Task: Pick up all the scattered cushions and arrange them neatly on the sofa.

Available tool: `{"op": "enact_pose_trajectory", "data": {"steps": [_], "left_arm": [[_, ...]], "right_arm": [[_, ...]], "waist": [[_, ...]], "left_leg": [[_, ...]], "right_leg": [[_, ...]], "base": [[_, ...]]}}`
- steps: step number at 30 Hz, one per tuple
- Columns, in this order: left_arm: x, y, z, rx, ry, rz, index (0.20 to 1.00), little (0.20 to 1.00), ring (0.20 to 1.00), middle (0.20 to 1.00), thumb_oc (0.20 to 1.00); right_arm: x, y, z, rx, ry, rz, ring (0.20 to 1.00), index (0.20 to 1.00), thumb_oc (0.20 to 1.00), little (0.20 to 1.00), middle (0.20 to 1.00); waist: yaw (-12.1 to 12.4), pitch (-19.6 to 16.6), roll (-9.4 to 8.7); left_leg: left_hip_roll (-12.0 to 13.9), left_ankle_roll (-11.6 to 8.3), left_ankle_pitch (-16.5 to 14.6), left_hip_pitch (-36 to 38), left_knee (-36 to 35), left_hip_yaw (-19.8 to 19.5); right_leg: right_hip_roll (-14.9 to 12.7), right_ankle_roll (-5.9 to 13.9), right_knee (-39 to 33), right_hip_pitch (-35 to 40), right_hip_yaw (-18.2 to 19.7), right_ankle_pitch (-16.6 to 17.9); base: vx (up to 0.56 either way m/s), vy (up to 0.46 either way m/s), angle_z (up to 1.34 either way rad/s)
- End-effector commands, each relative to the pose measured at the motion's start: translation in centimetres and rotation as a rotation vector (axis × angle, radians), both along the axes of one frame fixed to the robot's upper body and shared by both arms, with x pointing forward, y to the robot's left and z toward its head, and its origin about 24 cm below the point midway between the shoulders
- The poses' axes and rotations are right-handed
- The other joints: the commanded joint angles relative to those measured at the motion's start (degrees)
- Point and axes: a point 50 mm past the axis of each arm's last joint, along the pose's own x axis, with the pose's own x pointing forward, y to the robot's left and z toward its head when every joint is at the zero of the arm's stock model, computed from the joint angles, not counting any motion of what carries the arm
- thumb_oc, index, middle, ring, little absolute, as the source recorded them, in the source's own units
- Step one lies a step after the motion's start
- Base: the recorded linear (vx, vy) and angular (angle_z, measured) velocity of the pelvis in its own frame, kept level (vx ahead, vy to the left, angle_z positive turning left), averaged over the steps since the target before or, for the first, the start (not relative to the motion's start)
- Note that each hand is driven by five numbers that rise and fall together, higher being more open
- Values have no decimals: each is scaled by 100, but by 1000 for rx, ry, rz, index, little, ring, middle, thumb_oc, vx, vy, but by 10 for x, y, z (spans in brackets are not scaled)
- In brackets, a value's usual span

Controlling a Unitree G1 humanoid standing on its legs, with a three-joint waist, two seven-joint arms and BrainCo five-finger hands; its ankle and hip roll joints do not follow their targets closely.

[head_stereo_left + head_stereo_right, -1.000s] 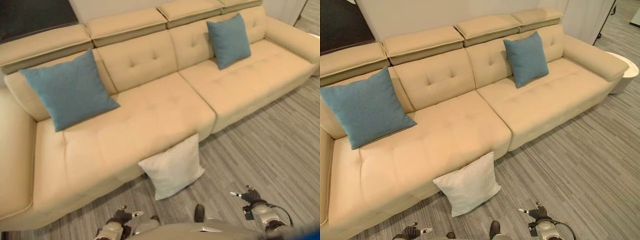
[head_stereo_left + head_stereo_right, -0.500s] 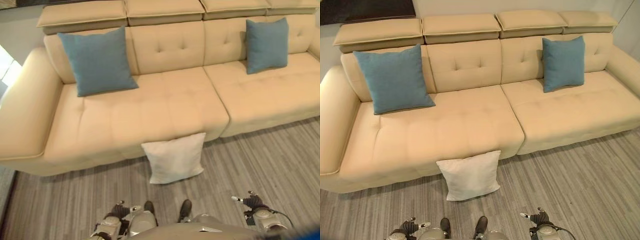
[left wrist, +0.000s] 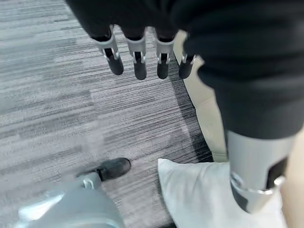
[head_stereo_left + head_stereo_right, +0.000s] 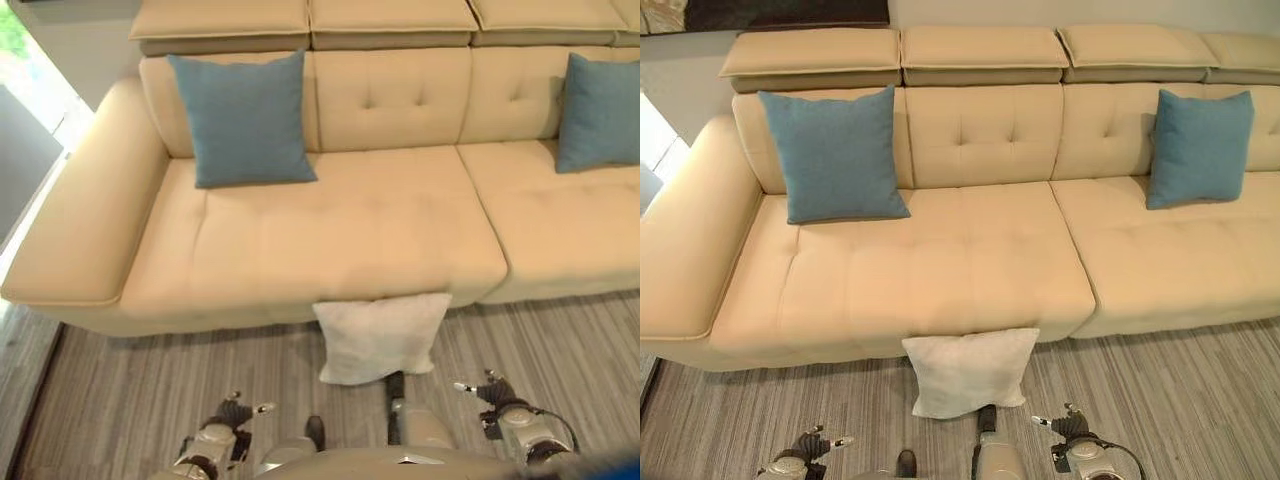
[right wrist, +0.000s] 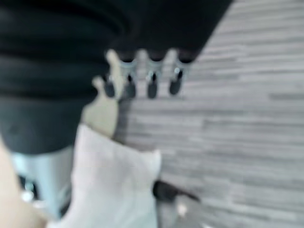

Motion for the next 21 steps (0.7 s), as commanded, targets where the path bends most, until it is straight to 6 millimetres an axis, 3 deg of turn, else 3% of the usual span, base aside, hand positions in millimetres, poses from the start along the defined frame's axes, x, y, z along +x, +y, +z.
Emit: {"op": "enact_pose_trajectory", "data": {"steps": [1, 6, 12, 16, 21], "left_arm": [[6, 7, 4, 32, -23, -22, 1000, 1000, 1000, 1000, 1000], [11, 2, 4, 17, -40, -39, 1000, 1000, 1000, 1000, 1000], [14, -4, 4, -2, -41, -61, 1000, 1000, 1000, 1000, 1000], [17, 3, 7, 21, -51, -54, 1000, 1000, 1000, 1000, 1000], [14, 14, 8, 49, -50, -25, 1000, 1000, 1000, 1000, 1000]], "right_arm": [[2, -15, 6, -62, -18, 29, 1000, 1000, 1000, 1000, 1000], [0, -17, 6, -61, -23, 20, 1000, 1000, 1000, 1000, 1000], [-4, -16, 4, -64, -4, 25, 1000, 1000, 1000, 1000, 1000], [5, -11, 6, -49, -23, 38, 1000, 1000, 1000, 1000, 1000], [12, -11, 10, -58, -48, 44, 1000, 1000, 1000, 1000, 1000]], "waist": [[-80, -172, -249], [-86, -251, -228], [-65, -230, -259], [-108, -92, -257], [-12, -117, -286]], "left_leg": [[-288, -171, -319, -448, 542, 54], [-190, -263, -214, -312, 357, -13], [-189, -229, -225, -265, 300, -2], [-221, -131, -171, -503, 370, -82], [-183, -211, -165, -627, 442, -82]], "right_leg": [[-273, 315, 451, 349, 47, -632], [-243, 284, 132, 681, -148, -650], [-270, 321, 83, 746, -183, -594], [-223, 448, 824, 216, 294, -649], [-415, 382, 650, 365, 100, -674]], "base": [[107, -151, 28], [53, -61, 19], [-13, 42, 7], [-121, 33, -25], [-19, -74, -1]]}}
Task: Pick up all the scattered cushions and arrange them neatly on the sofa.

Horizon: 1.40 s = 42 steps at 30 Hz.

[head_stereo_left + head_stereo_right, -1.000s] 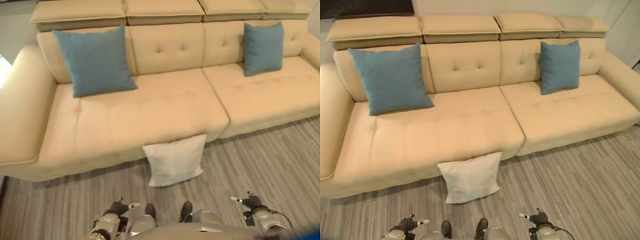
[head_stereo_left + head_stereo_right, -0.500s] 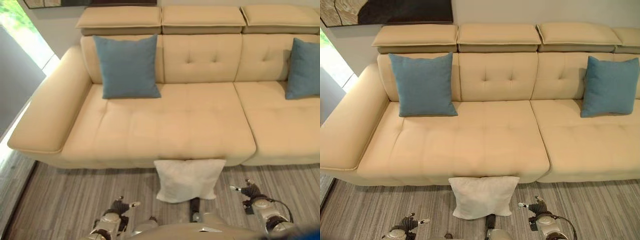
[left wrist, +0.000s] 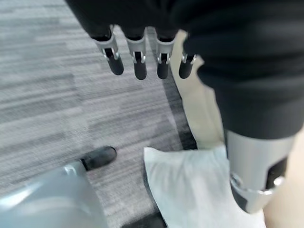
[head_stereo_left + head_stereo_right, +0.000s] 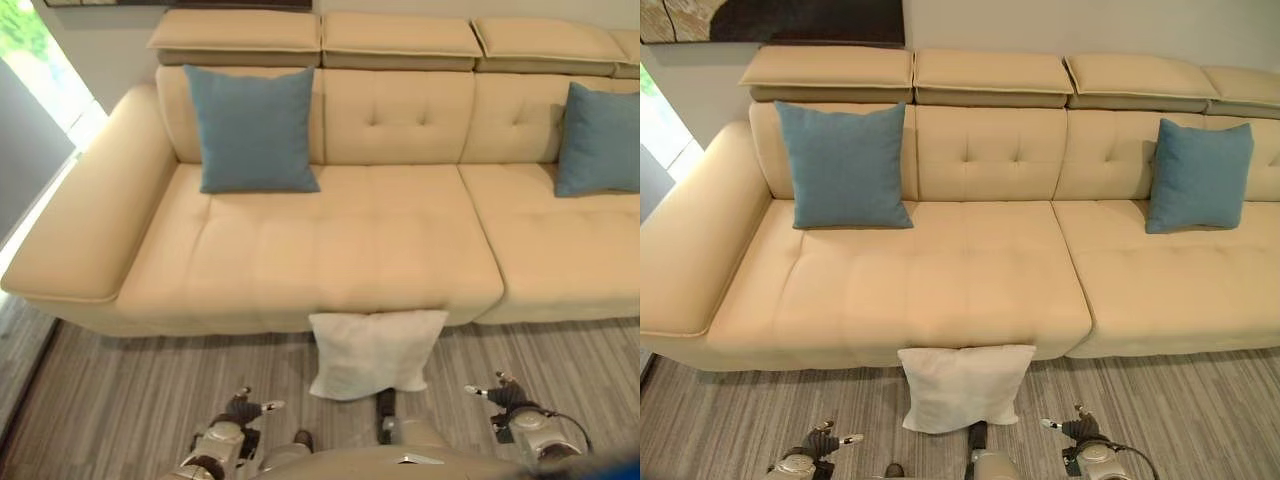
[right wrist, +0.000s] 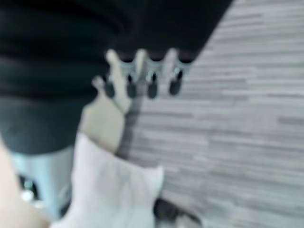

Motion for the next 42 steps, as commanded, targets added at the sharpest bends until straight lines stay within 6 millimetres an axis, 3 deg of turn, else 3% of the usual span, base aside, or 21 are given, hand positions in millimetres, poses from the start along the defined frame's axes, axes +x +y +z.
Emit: {"op": "enact_pose_trajectory", "data": {"steps": [1, 7, 14, 15, 16, 17, 21, 22, 25, 26, 31, 33, 35, 37, 40, 42], "left_arm": [[5, 10, 4, 33, -14, 7, 1000, 1000, 1000, 1000, 1000], [1, 10, 3, 18, -18, 40, 1000, 1000, 1000, 1000, 1000], [36, 1, 16, -14, -156, 32, 1000, 1000, 1000, 1000, 1000], [45, 0, 20, -15, -188, 31, 1000, 1000, 1000, 1000, 1000], [71, -3, 33, -8, -288, 29, 1000, 1000, 1000, 1000, 1000], [71, -3, 34, -8, -289, 29, 1000, 1000, 1000, 1000, 1000], [122, -7, 70, -3, -514, 73, 1000, 1000, 1000, 1000, 1000], [122, -8, 70, -4, -514, 73, 1000, 1000, 1000, 1000, 1000], [166, -13, 109, 10, -693, 117, 1000, 1000, 1000, 1000, 1000], [172, -13, 115, 18, -721, 119, 1000, 1000, 1000, 1000, 1000], [202, -17, 149, 32, -843, 133, 1000, 1000, 1000, 1000, 1000], [228, -24, 185, 17, -955, 118, 1000, 1000, 1000, 1000, 1000], [239, -27, 203, 21, -1006, 111, 1000, 1000, 1000, 1000, 1000], [240, -27, 206, 18, -1015, 110, 1000, 1000, 1000, 1000, 1000], [255, -33, 233, 11, -1081, 92, 1000, 1000, 1000, 1000, 1000], [258, -33, 238, 9, -1092, 92, 1000, 1000, 1000, 1000, 1000]], "right_arm": [[24, -5, 12, -36, -79, 27, 1000, 1000, 1000, 1000, 1000], [29, -8, 17, -42, -118, 30, 1000, 1000, 1000, 1000, 1000], [39, -12, 26, -53, -181, 13, 1000, 1000, 1000, 1000, 1000], [45, -13, 30, -58, -206, 9, 1000, 1000, 1000, 1000, 1000], [62, -14, 40, -69, -270, 4, 1000, 1000, 1000, 1000, 1000], [62, -14, 40, -69, -270, 4, 1000, 1000, 1000, 1000, 1000], [99, -17, 69, -96, -419, -38, 1000, 1000, 1000, 1000, 1000], [99, -17, 69, -96, -419, -38, 1000, 1000, 1000, 1000, 1000], [140, -11, 105, -103, -602, -85, 1000, 1000, 1000, 1000, 1000], [146, -10, 111, -101, -631, -94, 1000, 1000, 1000, 1000, 1000], [178, -10, 152, -118, -794, -136, 1000, 1000, 1000, 1000, 1000], [204, -9, 199, -130, -968, -157, 1000, 1000, 1000, 1000, 1000], [213, -11, 223, -141, -1051, -172, 1000, 1000, 1000, 1000, 1000], [214, -11, 226, -140, -1067, -174, 1000, 1000, 1000, 1000, 1000], [223, -11, 254, -143, -1165, -201, 1000, 1000, 1000, 1000, 1000], [224, -12, 258, -143, -1177, -207, 1000, 1000, 1000, 1000, 1000]], "waist": [[-8, -4, -212], [-7, -57, -224], [-79, 209, -172], [-86, 300, -165], [-107, 567, -142], [-110, 555, -142], [-148, 846, -99], [-143, 830, -95], [-202, 1007, -94], [-198, 985, -68], [-275, 984, -3], [-354, 966, 87], [-422, 963, 123], [-428, 930, 129], [-506, 890, 176], [-530, 859, 187]], "left_leg": [[-266, -284, -186, -326, 444, -328], [-118, -438, -170, -313, 470, -322], [-30, -482, -140, -459, 542, -379], [-35, -481, -141, -568, 608, -384], [-44, -488, -130, -946, 819, -386], [-45, -488, -134, -972, 835, -388], [-108, -467, -113, -2306, 1554, -412], [-101, -468, -145, -2344, 1600, -408], [-129, -447, -158, -3553, 2306, -396], [-80, -469, -360, -3713, 2452, -412], [-51, -452, -373, -4718, 2835, -434], [-41, -436, -374, -5658, 3182, -486], [-38, -421, -401, -6124, 3396, -528], [-37, -422, -419, -6306, 3505, -533], [-70, -370, -529, -6980, 3873, -563], [-93, -366, -553, -7180, 3991, -571]], "right_leg": [[-221, 266, -699, 843, 157, -153], [-144, 181, -1043, 1092, -40, -232], [-92, 109, -957, 958, -134, -314], [-97, 101, -886, 849, -128, -322], [-119, 82, -595, 407, -114, -312], [-121, 82, -582, 382, -114, -316], [-223, -8, 228, -992, -34, -286], [-219, -9, 265, -1028, -28, -309], [-329, -59, 881, -2194, 66, -336], [-302, -36, 1038, -2361, 116, -518], [-349, -44, 1488, -3375, 250, -551], [-392, -48, 1848, -4269, 385, -578], [-394, -43, 2105, -4745, 449, -615], [-400, -50, 2152, -4888, 484, -623], [-376, -48, 2544, -5587, 553, -685], [-360, -50, 2662, -5796, 588, -698]], "base": [[22, -137, 8], [42, -105, 12], [-34, -51, 5], [-227, -11, 1], [-227, -10, -1], [-273, -2, -2], [-257, 16, 6], [-144, 24, 9], [-180, 0, 12], [-100, 2, -2], [-71, 10, -8], [-90, 31, -4], [-15, 22, -4], [7, 1, -2], [0, 0, 0], [9, -2, -2]]}}
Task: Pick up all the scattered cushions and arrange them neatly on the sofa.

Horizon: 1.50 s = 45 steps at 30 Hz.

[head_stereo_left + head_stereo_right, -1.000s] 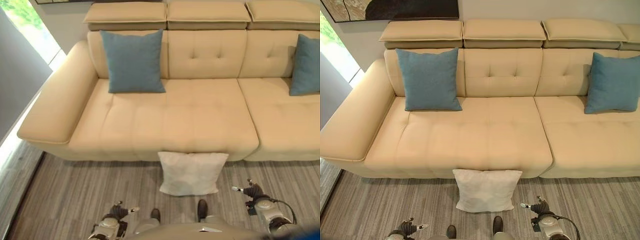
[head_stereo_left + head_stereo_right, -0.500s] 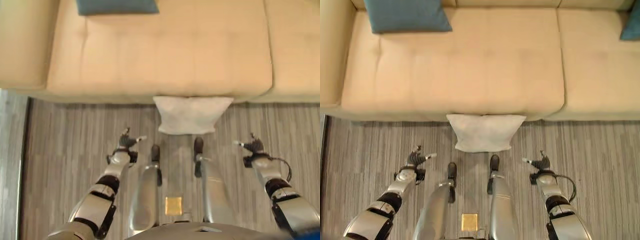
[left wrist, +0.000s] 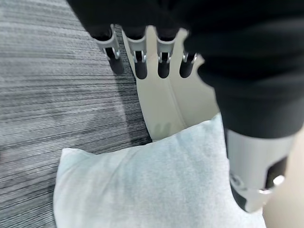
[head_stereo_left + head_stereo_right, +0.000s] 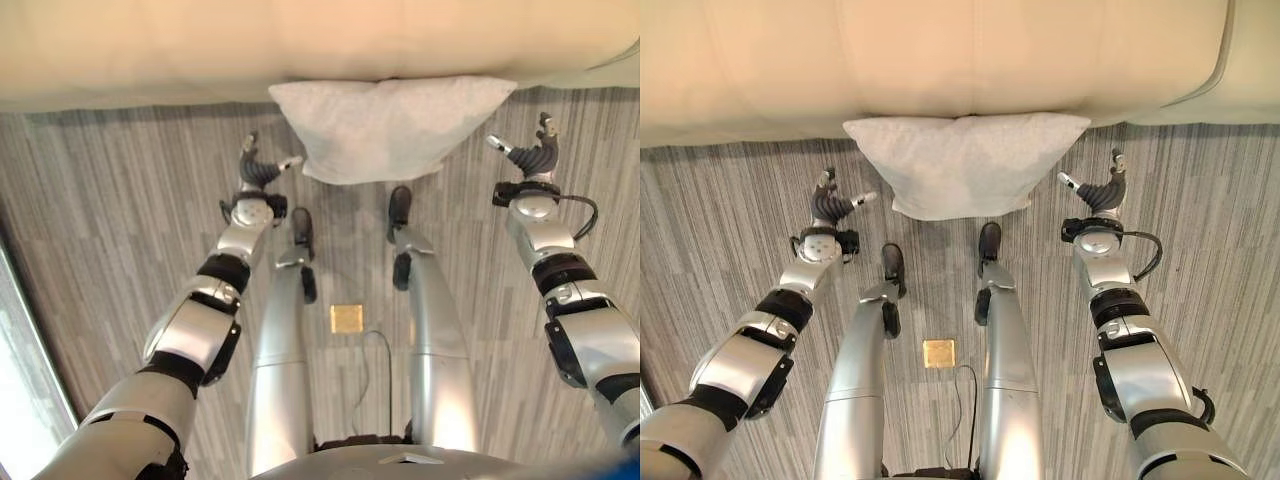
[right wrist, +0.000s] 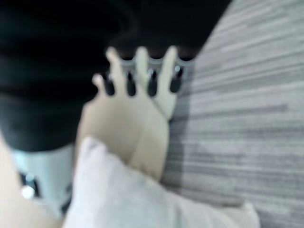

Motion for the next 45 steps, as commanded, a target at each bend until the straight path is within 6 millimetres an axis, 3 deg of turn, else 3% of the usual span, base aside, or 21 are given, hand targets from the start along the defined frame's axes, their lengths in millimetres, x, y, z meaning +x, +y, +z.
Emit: {"op": "enact_pose_trajectory", "data": {"steps": [1, 4, 11, 14, 21, 30, 34, 37, 39, 45], "left_arm": [[-13, 26, -29, -46, 61, 103, 1000, 1000, 1000, 1000, 1000], [-2, 28, -1, -18, 6, 110, 1000, 1000, 1000, 1000, 1000], [7, 26, 29, -15, -54, 78, 1000, 1000, 1000, 1000, 1000], [13, 16, 54, -26, -120, 41, 1000, 1000, 1000, 1000, 1000], [17, -12, 83, -86, -229, -59, 1000, 1000, 1000, 1000, 1000], [14, -33, 83, -181, -259, -127, 1000, 1000, 1000, 1000, 1000], [13, -42, 93, -167, -294, -169, 1000, 1000, 1000, 1000, 1000], [13, -49, 98, -180, -307, -197, 1000, 1000, 1000, 1000, 1000], [12, -62, 108, -183, -337, -238, 1000, 1000, 1000, 1000, 1000], [11, -76, 120, -216, -374, -272, 1000, 1000, 1000, 1000, 1000]], "right_arm": [[-13, -14, -21, -8, 19, -58, 1000, 1000, 1000, 1000, 1000], [-8, -10, -8, -18, -16, -57, 1000, 1000, 1000, 1000, 1000], [-1, -4, 9, -24, -60, -43, 1000, 1000, 1000, 1000, 1000], [5, 0, 25, -43, -84, -31, 1000, 1000, 1000, 1000, 1000], [13, 11, 45, -118, -99, 30, 1000, 1000, 1000, 1000, 1000], [18, 16, 59, -169, -109, 65, 1000, 1000, 1000, 1000, 1000], [21, 16, 68, -168, -116, 73, 1000, 1000, 1000, 1000, 1000], [25, 25, 73, -169, -119, 107, 1000, 1000, 1000, 1000, 1000], [30, 51, 85, -168, -156, 190, 1000, 1000, 1000, 1000, 1000], [34, 102, 100, -161, -210, 348, 1000, 1000, 1000, 1000, 1000]], "waist": [[-152, -826, 200], [-221, -794, 214], [-285, -731, 246], [-288, -678, 279], [-224, -654, 357], [-124, -660, 360], [-49, -623, 372], [7, -573, 405], [67, -545, 421], [113, -543, 440]], "left_leg": [[-42, -66, -92, -438, 22, -296], [-55, -54, -133, -928, 303, -298], [-31, -14, -186, -1610, 717, -255], [-34, -1, -189, -1851, 827, -288], [-50, 9, -175, -2112, 962, -305], [-102, -8, -170, -2146, 1039, -388], [-115, -28, -151, -2190, 1125, -415], [-98, -51, -132, -2212, 1164, -446], [-126, -60, -119, -2238, 1239, -470], [-114, -89, -90, -2258, 1239, -488]], "right_leg": [[-73, 462, 169, -19, 133, -399], [-46, 472, 421, -537, 208, -429], [46, 484, 830, -1247, 288, -464], [56, 504, 939, -1493, 316, -459], [104, 506, 1116, -1736, 319, -487], [110, 494, 1180, -1740, 263, -494], [97, 498, 1247, -1742, 238, -496], [76, 505, 1274, -1742, 214, -491], [80, 508, 1332, -1742, 201, -481], [74, 508, 1339, -1742, 172, -471]], "base": [[26, 2, -8], [42, -6, -2], [36, -18, -6], [19, -20, -6], [20, -8, -1], [3, -6, 1], [1, -2, 1], [0, 0, 0], [0, 0, 0], [0, 0, 0]]}}
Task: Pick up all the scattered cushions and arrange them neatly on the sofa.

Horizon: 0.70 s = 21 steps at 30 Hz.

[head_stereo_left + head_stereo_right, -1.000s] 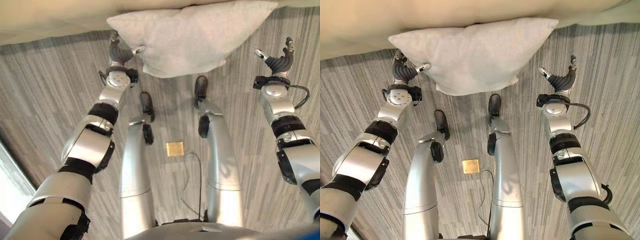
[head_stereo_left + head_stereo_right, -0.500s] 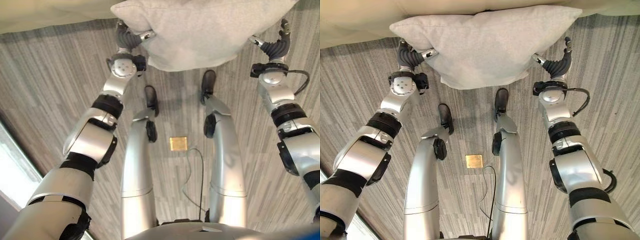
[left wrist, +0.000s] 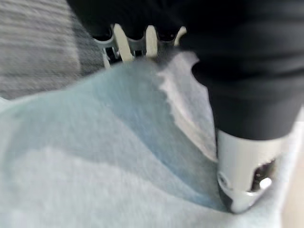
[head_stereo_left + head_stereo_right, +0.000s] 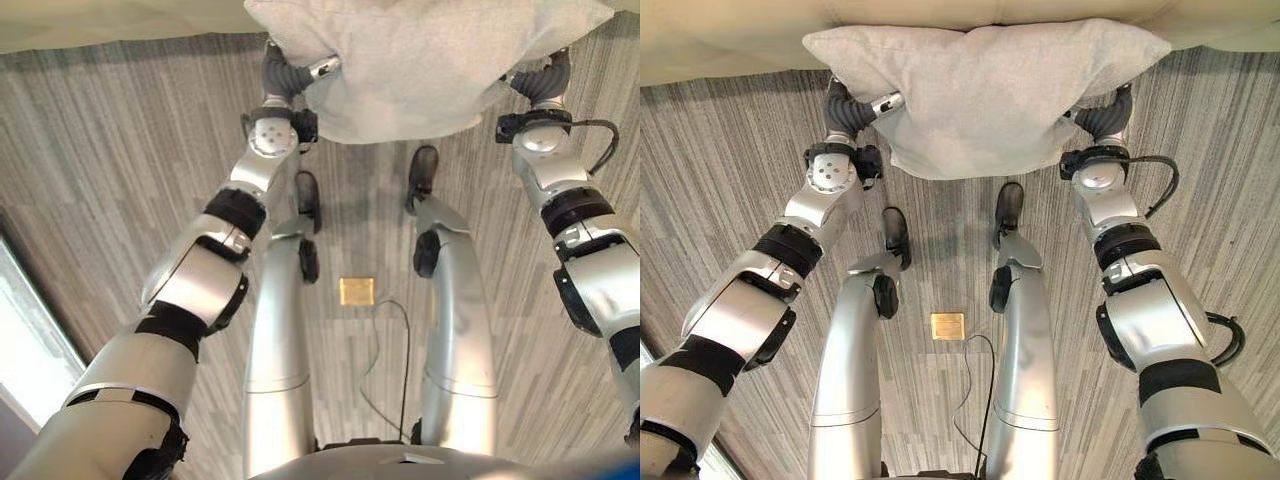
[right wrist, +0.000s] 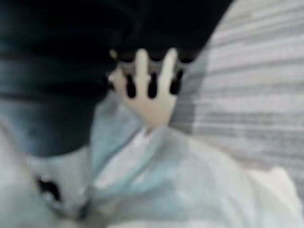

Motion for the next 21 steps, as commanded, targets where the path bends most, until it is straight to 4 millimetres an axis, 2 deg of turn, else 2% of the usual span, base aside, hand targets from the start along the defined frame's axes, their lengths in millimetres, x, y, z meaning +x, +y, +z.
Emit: {"op": "enact_pose_trajectory", "data": {"steps": [1, 2, 3, 4, 5, 6, 9, 14, 17, 19, 21], "left_arm": [[-5, -19, 6, -86, -70, -69, 1000, 1000, 1000, 1000, 1000], [-5, -23, 10, -115, -79, -86, 1000, 1000, 1000, 1000, 1000], [-5, -24, 12, -122, -84, -93, 1000, 1000, 1000, 1000, 1000], [-5, -24, 13, -122, -84, -93, 567, 567, 567, 567, 567], [-6, -26, 16, -112, -98, -112, 200, 200, 200, 200, 200], [-8, -25, 22, -122, -124, -117, 200, 200, 200, 200, 200], [-9, -20, 26, -150, -143, -117, 200, 200, 200, 200, 200], [-14, -13, 31, -179, -193, -126, 200, 200, 200, 200, 200], [-21, -12, 27, -205, -223, -153, 200, 200, 200, 200, 200], [-28, -14, 23, -171, -252, -180, 200, 200, 200, 200, 200], [-37, -14, 19, -128, -290, -193, 200, 200, 200, 200, 200]], "right_arm": [[3, 75, 9, -43, -63, 278, 1000, 1000, 1000, 1000, 1000], [2, 91, 11, -21, -73, 341, 1000, 1000, 1000, 1000, 1000], [1, 99, 11, -19, -75, 369, 1000, 1000, 1000, 1000, 1000], [1, 99, 12, -19, -75, 370, 790, 790, 790, 790, 790], [-2, 116, 15, -7, -94, 446, 523, 523, 523, 523, 523], [-5, 126, 20, 14, -126, 496, 200, 200, 200, 200, 200], [-9, 133, 28, 16, -166, 540, 200, 200, 200, 200, 200], [-16, 131, 38, -11, -234, 554, 200, 200, 200, 200, 200], [-22, 117, 41, -2, -290, 545, 200, 200, 200, 200, 200], [-28, 102, 41, -12, -329, 520, 200, 200, 200, 200, 200], [-34, 83, 33, 8, -355, 478, 200, 200, 200, 200, 200]], "waist": [[-109, -484, 337], [-99, -484, 345], [-100, -479, 352], [-103, -476, 354], [-95, -480, 357], [-101, -476, 364], [-97, -500, 370], [-105, -586, 369], [-142, -829, 359], [-159, -1126, 349], [-183, -1204, 365]], "left_leg": [[-124, -70, 232, -233, -150, -503], [-116, -83, 247, -239, -136, -512], [-110, -91, 251, -243, -119, -515], [-110, -92, 250, -245, -116, -517], [-92, -99, 249, -244, -114, -518], [-107, -101, 256, -243, -102, -525], [-95, -109, 255, -242, -96, -546], [-57, -123, 236, -239, -87, -540], [-49, -142, 266, -215, -247, -478], [-35, -161, 332, -105, -630, -402], [-45, -159, 410, 480, -1180, -389]], "right_leg": [[40, 502, 136, 325, -112, -361], [40, 505, 147, 325, -117, -349], [41, 507, 163, 325, -128, -345], [41, 507, 165, 325, -130, -345], [51, 506, 152, 325, -137, -336], [81, 509, 168, 325, -149, -336], [96, 513, 154, 325, -157, -322], [110, 524, 175, 325, -194, -330], [126, 523, 88, 325, -210, -326], [126, 526, -95, 346, -205, -316], [119, 536, -496, 891, -267, -304]], "base": [[0, 0, 0], [0, 0, 0], [0, 0, 0], [0, 0, 0], [0, 0, 0], [0, 0, 0], [0, 0, 0], [8, -4, -2], [13, 0, -3], [-23, -1, 3], [-64, 3, 7]]}}
